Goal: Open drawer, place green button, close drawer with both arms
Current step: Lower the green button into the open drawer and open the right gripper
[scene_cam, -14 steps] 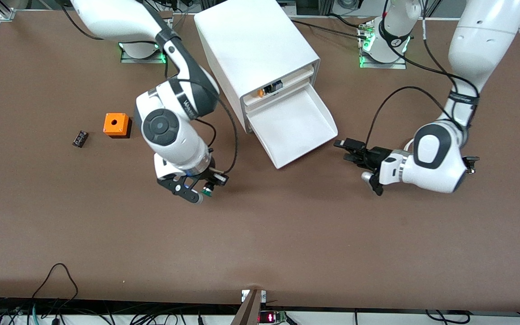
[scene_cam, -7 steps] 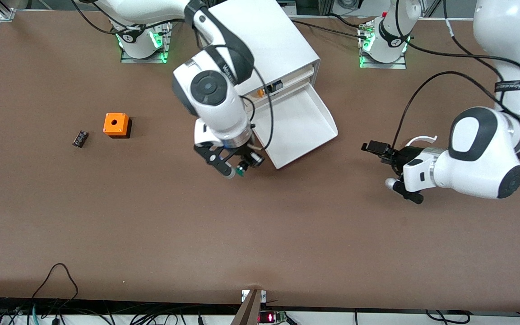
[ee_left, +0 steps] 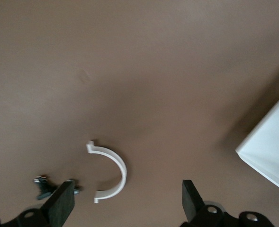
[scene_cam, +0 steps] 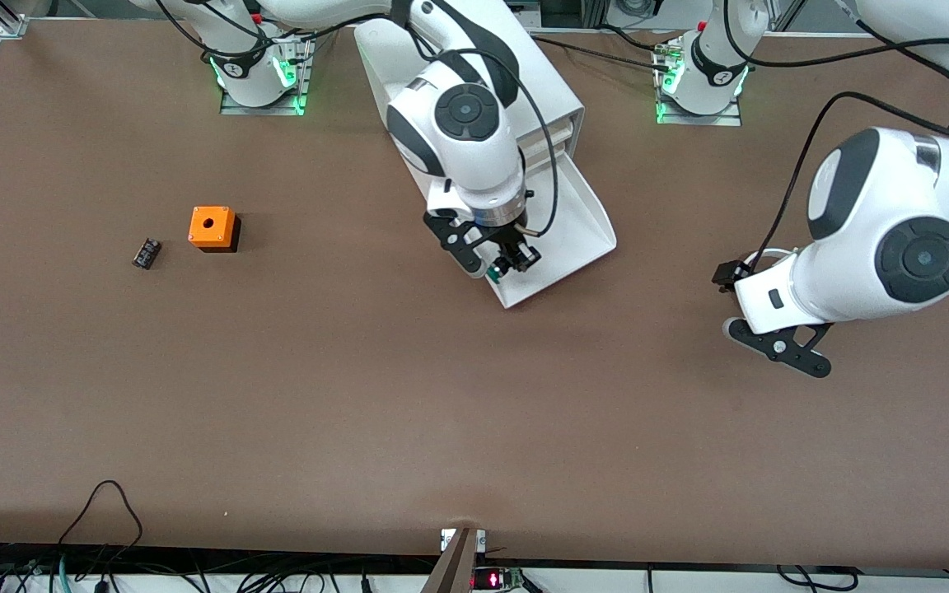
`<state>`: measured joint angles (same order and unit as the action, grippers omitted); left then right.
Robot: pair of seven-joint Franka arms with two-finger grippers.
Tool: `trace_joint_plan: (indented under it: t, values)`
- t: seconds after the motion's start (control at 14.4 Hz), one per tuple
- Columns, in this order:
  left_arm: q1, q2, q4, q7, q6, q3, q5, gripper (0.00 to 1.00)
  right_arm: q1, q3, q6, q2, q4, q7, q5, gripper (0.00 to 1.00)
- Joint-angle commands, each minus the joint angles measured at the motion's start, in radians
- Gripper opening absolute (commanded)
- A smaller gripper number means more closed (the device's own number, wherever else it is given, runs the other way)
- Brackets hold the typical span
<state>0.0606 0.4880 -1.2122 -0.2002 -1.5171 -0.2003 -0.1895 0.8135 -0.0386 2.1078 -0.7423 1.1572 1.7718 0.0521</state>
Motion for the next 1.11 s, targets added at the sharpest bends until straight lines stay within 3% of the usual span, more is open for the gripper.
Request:
trace_joint_plan:
  t: [0.0,0.69,0.76,0.83,0.9,0.97,1.04]
  values:
    - [-0.015,0.009,0.111,0.001,-0.037,0.01,-0.024,1.0,0.047,0.013,0.058,-0.072,-0.037,0.131,-0.049,0.0]
    - [-0.036,0.004,0.125,0.209,-0.058,0.01,0.05,1.0,0.095,0.013,0.181,-0.178,-0.036,0.273,-0.074,0.0]
    - [-0.036,0.004,0.125,0.209,-0.058,0.01,0.05,1.0,0.095,0.013,0.181,-0.178,-0.036,0.273,-0.074,0.09]
    - [-0.036,0.004,0.125,0.209,-0.058,0.01,0.051,1.0,0.095,0.013,0.181,-0.177,-0.037,0.275,-0.074,0.45]
    - [-0.036,0.004,0.125,0.209,-0.057,0.01,0.051,1.0,0.095,0.016,0.181,-0.177,-0.037,0.273,-0.075,0.66]
    - [-0.036,0.004,0.125,0.209,-0.057,0.01,0.051,1.0,0.096,0.025,0.181,-0.174,-0.037,0.272,-0.077,1.0]
    - [-0.036,0.004,0.125,0.209,-0.057,0.01,0.051,1.0,0.098,0.041,0.179,-0.167,-0.039,0.27,-0.101,1.0]
